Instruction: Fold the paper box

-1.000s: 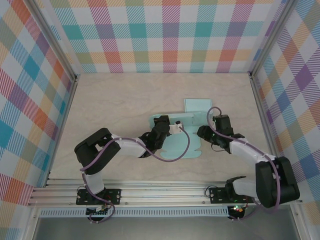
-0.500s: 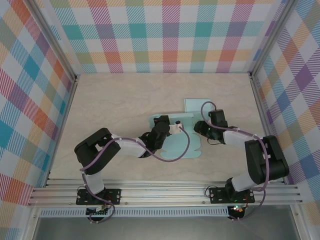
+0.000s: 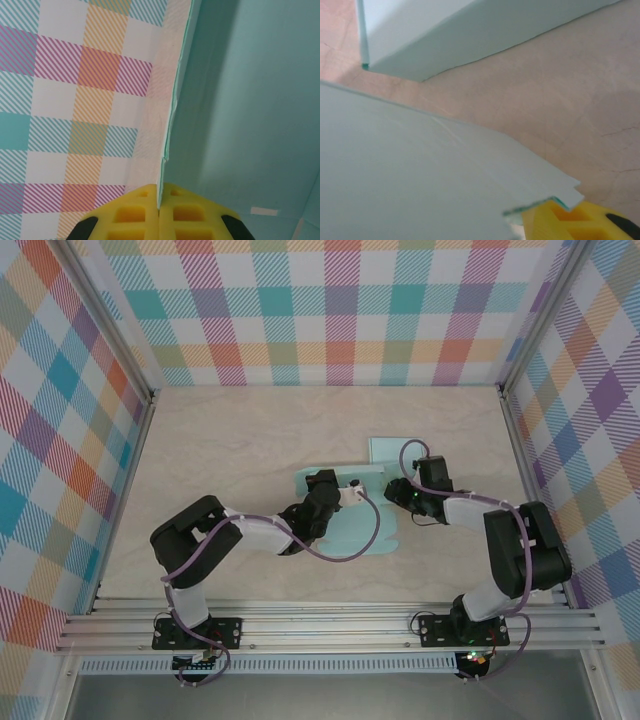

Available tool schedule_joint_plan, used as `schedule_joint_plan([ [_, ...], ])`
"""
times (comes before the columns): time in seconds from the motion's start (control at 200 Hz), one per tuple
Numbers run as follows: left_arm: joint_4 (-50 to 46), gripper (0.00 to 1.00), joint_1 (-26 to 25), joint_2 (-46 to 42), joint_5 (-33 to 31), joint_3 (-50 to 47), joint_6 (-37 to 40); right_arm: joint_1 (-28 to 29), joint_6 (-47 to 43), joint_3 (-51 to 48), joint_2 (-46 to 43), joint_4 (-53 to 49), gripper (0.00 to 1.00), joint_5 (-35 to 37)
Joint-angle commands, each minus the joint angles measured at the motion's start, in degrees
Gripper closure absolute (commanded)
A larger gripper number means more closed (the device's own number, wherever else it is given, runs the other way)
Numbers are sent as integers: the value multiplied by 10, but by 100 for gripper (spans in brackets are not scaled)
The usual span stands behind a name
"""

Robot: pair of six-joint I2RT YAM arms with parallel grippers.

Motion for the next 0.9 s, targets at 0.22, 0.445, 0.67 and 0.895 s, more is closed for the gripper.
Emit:
schedule_joint_plan([
  [0.22, 18, 100, -5, 14, -21, 29, -23, -2, 42, -40, -79, 60, 63, -59],
  [0.445, 16, 100, -5, 20, -24, 36, -35, 3, 63, -55, -70, 98, 65, -73],
  [0.67, 32, 100, -6, 23, -10, 26, -28, 21, 84, -53, -29, 153, 66, -87],
  [0.895, 79, 100, -6, 55, -22, 18, 23, 26, 85, -49, -24, 143, 65, -85],
])
